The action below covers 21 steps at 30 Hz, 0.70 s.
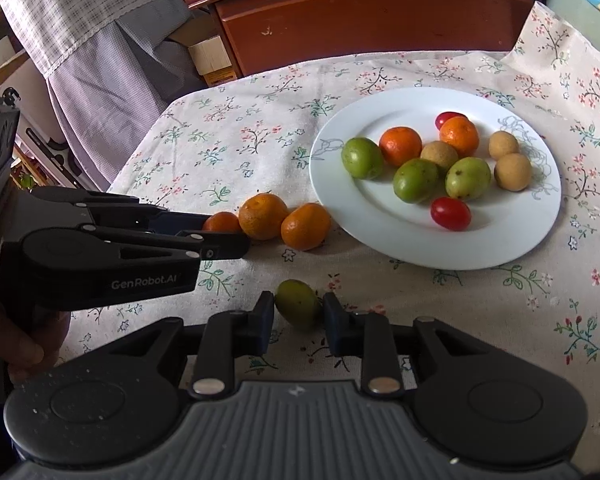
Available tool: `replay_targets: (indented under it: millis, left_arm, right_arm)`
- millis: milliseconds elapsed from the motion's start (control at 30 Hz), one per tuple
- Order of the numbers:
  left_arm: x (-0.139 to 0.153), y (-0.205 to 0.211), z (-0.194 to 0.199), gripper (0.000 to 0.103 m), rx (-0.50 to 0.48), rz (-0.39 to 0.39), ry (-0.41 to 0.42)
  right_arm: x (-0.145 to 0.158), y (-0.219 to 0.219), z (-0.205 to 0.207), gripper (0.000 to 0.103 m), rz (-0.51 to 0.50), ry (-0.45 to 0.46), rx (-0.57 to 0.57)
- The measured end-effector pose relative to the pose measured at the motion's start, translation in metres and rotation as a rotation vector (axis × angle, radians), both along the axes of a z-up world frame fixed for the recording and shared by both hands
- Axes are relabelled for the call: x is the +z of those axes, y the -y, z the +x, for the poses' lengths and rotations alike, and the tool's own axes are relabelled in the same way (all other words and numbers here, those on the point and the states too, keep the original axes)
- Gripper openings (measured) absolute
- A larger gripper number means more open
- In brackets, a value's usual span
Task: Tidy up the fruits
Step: 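Grasp a tangerine with left gripper while right gripper grasps the green fruit, then carry the tangerine with left gripper while right gripper carries the green fruit over the plate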
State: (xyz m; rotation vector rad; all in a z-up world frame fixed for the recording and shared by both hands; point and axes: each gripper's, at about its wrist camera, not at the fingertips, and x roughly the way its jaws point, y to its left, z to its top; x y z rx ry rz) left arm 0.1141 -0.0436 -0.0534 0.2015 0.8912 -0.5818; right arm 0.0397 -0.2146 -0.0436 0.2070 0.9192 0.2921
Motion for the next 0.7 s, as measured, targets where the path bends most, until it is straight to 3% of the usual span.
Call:
replay_targets:
  millis: [200,700]
  left_arm:
    - [0.013,-0.001,-0.003,0.026,0.009,-0.005,0.013]
    - [0.054,0.01,-0.001,0.026,0.032,-0.118,0.112]
  right_arm:
    - [0.01,0.002,0.0,0.026,0.021,0.032,0.002]
    - [0.05,0.035,0.008,0.026,0.072,0.169,-0.111]
